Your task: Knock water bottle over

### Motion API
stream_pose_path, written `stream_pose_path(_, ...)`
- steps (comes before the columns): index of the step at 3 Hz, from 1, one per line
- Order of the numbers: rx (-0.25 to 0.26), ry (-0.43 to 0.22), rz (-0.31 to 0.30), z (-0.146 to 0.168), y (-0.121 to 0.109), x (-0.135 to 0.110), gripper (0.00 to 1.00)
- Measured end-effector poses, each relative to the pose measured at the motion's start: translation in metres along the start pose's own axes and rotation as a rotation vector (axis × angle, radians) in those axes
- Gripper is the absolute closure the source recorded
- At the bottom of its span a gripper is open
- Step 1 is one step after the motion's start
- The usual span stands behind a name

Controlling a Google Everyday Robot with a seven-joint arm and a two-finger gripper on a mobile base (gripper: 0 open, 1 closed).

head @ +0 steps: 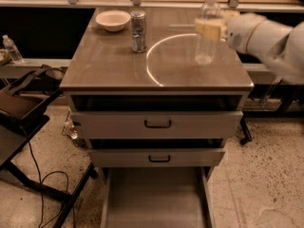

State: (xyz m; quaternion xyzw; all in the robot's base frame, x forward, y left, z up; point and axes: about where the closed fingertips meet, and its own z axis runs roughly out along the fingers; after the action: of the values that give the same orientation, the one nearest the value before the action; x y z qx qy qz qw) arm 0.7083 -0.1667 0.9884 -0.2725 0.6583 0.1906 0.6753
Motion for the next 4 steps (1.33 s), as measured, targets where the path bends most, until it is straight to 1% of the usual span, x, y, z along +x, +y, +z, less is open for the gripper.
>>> stream_pose_path(1, -0.011, 0.084, -0.125, -0.011, -0.007, -0.044, 1.00)
stream_pose_path(2, -0.017, 0.203, -0.266, -0.022, -0.020, -0.061, 1.00)
stream_pose_path(3, -0.064, 0.362, -0.401, -0.025, -0.033, -0.053, 1.00)
stream_pose_path(4, -0.114, 0.429, -0.440, -0.025, -0.033, -0.043, 1.00)
